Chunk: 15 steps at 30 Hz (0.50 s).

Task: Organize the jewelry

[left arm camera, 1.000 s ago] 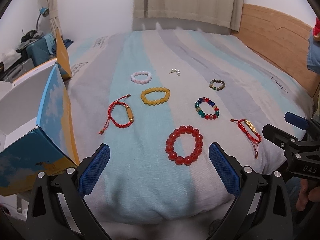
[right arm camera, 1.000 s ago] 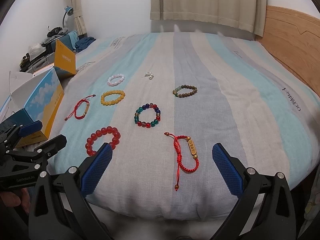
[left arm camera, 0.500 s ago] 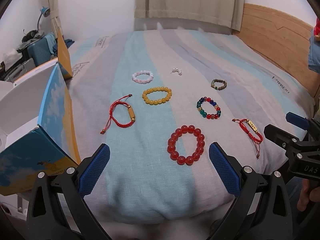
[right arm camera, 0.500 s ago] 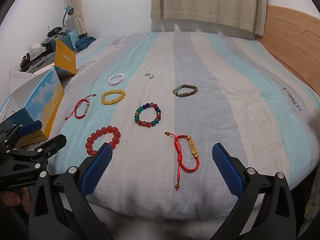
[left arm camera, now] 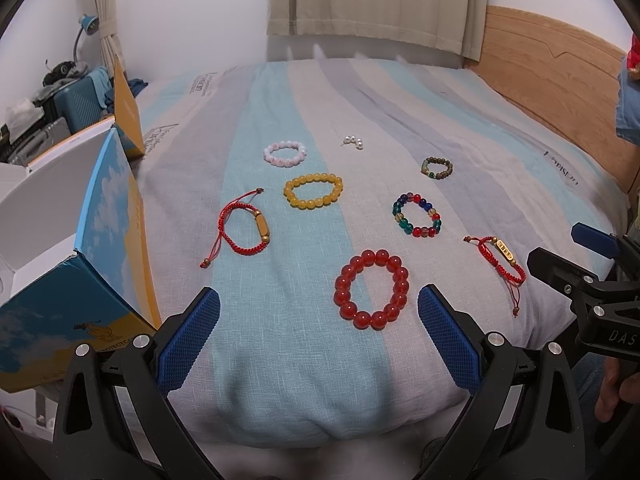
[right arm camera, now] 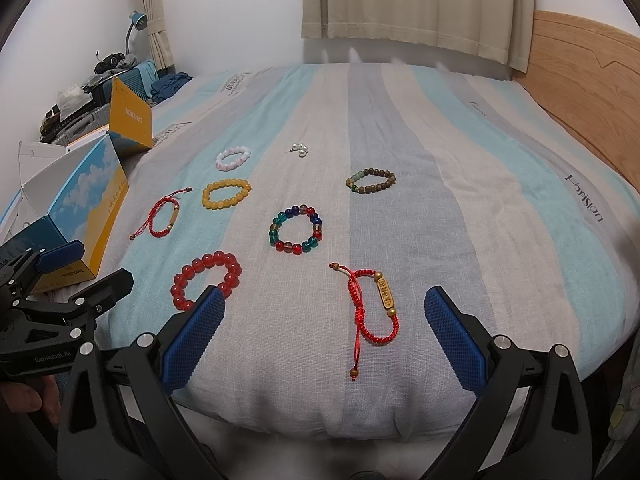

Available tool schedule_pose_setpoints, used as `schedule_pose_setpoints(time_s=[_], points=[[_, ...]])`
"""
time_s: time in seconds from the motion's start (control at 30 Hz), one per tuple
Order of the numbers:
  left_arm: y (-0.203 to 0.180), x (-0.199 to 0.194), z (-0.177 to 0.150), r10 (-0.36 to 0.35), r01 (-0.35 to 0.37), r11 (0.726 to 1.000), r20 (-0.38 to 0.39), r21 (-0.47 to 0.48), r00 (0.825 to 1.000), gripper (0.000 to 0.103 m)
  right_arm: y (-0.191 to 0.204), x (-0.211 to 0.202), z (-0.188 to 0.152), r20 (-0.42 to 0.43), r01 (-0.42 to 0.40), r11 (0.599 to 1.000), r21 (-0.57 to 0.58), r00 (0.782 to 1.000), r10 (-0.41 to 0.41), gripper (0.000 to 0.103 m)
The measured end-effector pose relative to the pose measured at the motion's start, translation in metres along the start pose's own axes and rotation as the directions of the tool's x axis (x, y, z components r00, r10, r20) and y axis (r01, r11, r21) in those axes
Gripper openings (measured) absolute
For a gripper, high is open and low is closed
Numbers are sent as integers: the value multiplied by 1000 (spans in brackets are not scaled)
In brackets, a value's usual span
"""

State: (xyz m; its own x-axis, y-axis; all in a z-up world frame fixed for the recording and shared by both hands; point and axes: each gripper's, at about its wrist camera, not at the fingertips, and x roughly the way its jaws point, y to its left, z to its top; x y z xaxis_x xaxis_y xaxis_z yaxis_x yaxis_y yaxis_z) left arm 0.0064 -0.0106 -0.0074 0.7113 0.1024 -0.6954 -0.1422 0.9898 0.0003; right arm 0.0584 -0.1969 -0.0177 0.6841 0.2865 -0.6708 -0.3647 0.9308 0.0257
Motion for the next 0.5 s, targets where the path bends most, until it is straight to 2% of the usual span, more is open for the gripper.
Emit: schedule_pose_setpoints(time_s=[0.5], points=[[-2, 2, -1, 0, 0, 1000, -3, 2, 1000, 97, 0, 1, -1, -3, 2, 1000, 0, 1000, -2, 97]])
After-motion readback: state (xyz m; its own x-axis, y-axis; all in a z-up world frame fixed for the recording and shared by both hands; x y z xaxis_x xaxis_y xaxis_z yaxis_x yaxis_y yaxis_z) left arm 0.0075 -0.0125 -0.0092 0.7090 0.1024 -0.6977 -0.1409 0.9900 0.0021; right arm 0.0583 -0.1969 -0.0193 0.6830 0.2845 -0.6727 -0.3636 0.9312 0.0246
